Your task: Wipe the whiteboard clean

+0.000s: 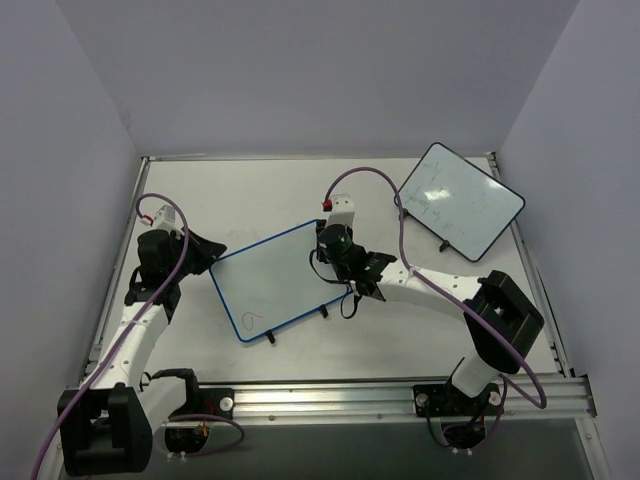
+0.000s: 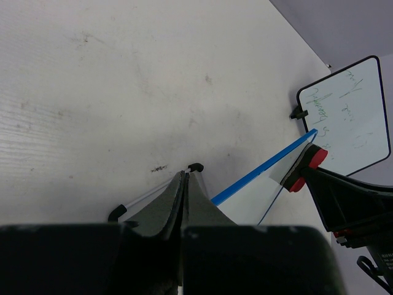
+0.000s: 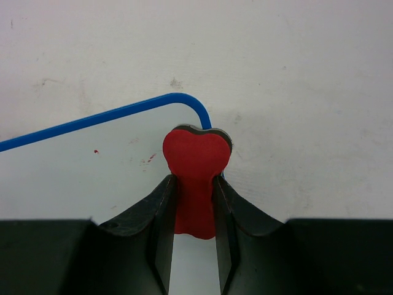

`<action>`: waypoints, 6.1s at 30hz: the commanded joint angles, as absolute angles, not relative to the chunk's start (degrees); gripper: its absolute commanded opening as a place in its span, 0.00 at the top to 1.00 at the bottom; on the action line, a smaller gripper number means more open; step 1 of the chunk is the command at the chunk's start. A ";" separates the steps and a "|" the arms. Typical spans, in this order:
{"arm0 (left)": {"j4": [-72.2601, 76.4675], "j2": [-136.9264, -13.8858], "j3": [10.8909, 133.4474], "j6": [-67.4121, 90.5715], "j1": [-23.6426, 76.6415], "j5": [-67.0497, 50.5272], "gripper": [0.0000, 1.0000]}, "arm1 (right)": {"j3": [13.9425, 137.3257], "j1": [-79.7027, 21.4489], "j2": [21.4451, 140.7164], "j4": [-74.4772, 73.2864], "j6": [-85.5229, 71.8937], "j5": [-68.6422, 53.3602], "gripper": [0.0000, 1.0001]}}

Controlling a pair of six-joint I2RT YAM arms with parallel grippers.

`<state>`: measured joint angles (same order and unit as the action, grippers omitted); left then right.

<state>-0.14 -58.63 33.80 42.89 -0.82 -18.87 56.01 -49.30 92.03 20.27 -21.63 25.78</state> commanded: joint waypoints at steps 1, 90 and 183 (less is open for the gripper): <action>2.29 -57.48 34.10 42.54 -0.62 -19.69 0.98 | 57.38 -48.87 90.52 18.90 -21.80 26.46 1.00; 2.46 -58.10 34.37 42.36 1.23 -19.25 0.98 | 60.29 -50.09 93.60 18.10 -20.92 25.66 1.00; 55.54 -75.50 25.31 49.66 -3.16 -37.88 0.46 | 54.32 -70.66 99.32 24.96 -26.01 30.76 1.00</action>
